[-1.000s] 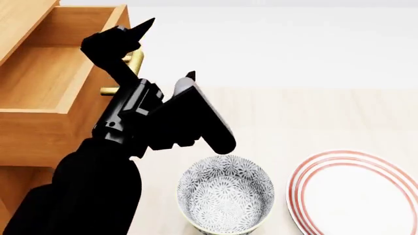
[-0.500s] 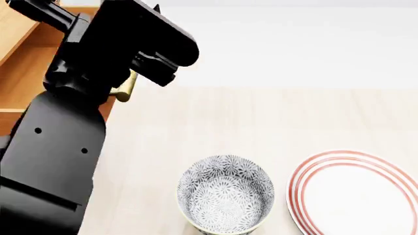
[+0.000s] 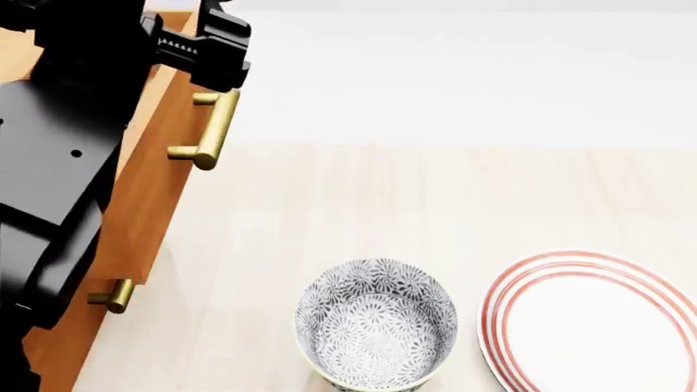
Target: Open the top drawer of the cabinet.
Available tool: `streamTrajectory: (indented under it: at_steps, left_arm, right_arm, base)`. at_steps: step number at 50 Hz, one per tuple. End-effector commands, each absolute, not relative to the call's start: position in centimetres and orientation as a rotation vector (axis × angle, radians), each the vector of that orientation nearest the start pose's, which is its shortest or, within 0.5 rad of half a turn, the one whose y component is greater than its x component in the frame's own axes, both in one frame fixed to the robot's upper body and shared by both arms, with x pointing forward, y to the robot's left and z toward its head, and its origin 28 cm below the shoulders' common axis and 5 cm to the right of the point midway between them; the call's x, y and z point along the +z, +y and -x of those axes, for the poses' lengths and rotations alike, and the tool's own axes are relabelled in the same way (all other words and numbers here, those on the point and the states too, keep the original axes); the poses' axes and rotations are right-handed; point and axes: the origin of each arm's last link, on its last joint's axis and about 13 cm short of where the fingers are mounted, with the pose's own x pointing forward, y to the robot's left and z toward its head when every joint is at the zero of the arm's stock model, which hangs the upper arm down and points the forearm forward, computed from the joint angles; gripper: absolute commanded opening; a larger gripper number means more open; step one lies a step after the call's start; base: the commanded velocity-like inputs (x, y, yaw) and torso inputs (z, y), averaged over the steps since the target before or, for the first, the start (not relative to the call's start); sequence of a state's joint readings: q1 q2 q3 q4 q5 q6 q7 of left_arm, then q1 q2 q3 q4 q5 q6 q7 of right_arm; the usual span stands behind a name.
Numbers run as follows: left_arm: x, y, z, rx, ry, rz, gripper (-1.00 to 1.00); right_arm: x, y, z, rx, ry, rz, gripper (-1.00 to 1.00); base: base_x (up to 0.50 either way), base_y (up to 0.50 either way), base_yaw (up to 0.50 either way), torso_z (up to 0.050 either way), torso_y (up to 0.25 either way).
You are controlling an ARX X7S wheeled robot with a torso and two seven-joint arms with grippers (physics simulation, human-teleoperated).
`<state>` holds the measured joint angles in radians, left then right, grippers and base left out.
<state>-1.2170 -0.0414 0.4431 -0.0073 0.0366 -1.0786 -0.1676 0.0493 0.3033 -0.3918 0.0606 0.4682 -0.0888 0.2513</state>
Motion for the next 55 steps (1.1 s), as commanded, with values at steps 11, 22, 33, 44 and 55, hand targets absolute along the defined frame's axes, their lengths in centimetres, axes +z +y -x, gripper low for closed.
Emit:
streamTrajectory:
  at_steps: [11, 22, 33, 44, 55]
  left_arm:
    - [29.6, 16.2, -37.0, 0.058, -0.071, -0.353, 1.00]
    - [29.9, 16.0, -37.3, 0.012, -0.010, -0.231, 1.00]
    - [31.1, 16.0, -37.3, 0.008, 0.047, -0.051, 1.00]
    - [32.7, 16.5, -37.6, 0.027, 0.098, 0.086, 1.00]
    - [33.6, 16.7, -37.9, 0.031, 0.149, 0.194, 1.00]
  right_arm:
    - [0.5, -9.3, -20.6, 0.095, 0.075, -0.147, 1.00]
    - [0.4, -9.3, -20.6, 0.099, 0.077, -0.148, 1.00]
    - [0.3, -9.3, -20.6, 0.101, 0.079, -0.150, 1.00]
    - [0.3, -9.3, -20.5, 0.100, 0.084, -0.150, 1.00]
    - [0.3, -9.3, -20.7, 0.097, 0.085, -0.153, 1.00]
  base:
    - [0.00, 0.00, 0.00, 0.000, 0.000]
    - [0.00, 0.00, 0.00, 0.000, 0.000]
    - [0.00, 0.00, 0.00, 0.000, 0.000]
    - [0.00, 0.00, 0.00, 0.000, 0.000]
    - [0.00, 0.00, 0.00, 0.000, 0.000]
